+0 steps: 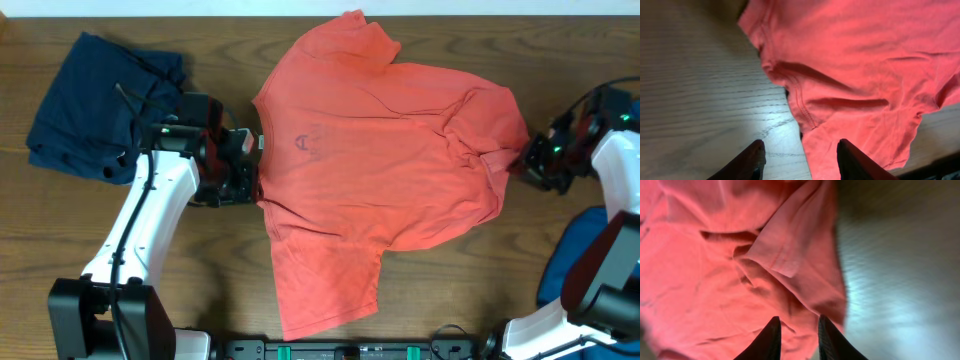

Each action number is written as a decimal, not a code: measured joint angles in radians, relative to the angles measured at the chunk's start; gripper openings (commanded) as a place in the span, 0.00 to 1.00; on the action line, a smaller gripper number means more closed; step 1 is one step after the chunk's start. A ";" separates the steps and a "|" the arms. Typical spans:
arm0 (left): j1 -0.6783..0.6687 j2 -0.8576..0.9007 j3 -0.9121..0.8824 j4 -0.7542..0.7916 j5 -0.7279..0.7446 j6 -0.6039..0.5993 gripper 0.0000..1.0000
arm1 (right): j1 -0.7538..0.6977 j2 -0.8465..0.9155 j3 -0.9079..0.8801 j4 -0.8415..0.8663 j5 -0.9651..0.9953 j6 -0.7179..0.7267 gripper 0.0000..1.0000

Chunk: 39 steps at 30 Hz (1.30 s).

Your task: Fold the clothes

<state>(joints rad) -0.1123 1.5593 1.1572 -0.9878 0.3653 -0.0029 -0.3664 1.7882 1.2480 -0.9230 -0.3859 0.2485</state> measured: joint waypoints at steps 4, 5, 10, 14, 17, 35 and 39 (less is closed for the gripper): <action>-0.025 0.000 -0.045 0.031 0.003 0.000 0.48 | 0.000 0.027 -0.047 0.096 -0.072 0.038 0.20; -0.032 0.000 -0.058 0.043 0.004 0.000 0.48 | 0.000 0.035 -0.056 0.115 -0.082 0.054 0.21; -0.053 0.001 -0.105 0.087 0.006 0.000 0.48 | 0.000 0.063 -0.094 0.194 -0.106 0.115 0.33; -0.055 0.001 -0.116 0.104 0.007 0.000 0.48 | 0.000 0.064 -0.099 0.222 -0.088 0.156 0.33; -0.055 0.001 -0.116 0.111 0.007 0.000 0.48 | 0.000 0.064 -0.103 0.237 -0.069 0.177 0.31; -0.055 0.001 -0.116 0.125 0.006 0.000 0.48 | -0.001 0.064 -0.159 0.417 -0.093 0.218 0.01; -0.055 0.001 -0.116 0.125 0.006 0.000 0.48 | -0.003 0.063 -0.151 0.407 -0.106 0.217 0.01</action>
<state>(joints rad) -0.1677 1.5600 1.0409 -0.8631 0.3717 -0.0029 -0.3695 1.8515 1.0966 -0.5163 -0.4919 0.4660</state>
